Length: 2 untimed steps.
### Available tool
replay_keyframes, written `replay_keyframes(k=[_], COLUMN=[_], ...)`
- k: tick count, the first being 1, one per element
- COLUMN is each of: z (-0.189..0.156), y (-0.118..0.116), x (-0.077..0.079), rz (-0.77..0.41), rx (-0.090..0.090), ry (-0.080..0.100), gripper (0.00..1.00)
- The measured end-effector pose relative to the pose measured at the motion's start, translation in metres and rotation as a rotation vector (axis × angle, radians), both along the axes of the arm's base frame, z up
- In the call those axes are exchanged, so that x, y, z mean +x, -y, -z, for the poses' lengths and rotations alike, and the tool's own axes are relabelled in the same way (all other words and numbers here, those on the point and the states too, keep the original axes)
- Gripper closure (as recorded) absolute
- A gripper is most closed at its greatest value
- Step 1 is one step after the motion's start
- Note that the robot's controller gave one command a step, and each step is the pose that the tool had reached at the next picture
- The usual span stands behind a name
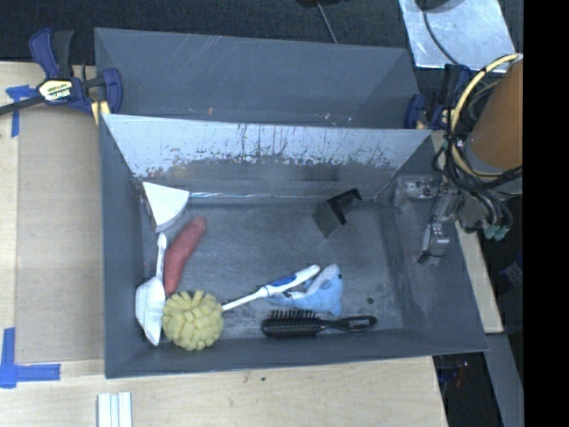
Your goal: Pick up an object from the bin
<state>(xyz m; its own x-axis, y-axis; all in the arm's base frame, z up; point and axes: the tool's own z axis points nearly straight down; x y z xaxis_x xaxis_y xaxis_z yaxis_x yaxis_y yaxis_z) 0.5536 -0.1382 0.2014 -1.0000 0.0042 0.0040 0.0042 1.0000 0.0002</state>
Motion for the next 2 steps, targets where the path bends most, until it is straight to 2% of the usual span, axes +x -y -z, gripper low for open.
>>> replay_keyframes(k=[1,2], z=[-0.005,0.125], y=[-0.001,-0.089], x=[0.002,0.0], rz=[-0.004,-0.115], rx=[-0.001,-0.002], ry=[0.008,0.028], gripper=[0.0,0.0])
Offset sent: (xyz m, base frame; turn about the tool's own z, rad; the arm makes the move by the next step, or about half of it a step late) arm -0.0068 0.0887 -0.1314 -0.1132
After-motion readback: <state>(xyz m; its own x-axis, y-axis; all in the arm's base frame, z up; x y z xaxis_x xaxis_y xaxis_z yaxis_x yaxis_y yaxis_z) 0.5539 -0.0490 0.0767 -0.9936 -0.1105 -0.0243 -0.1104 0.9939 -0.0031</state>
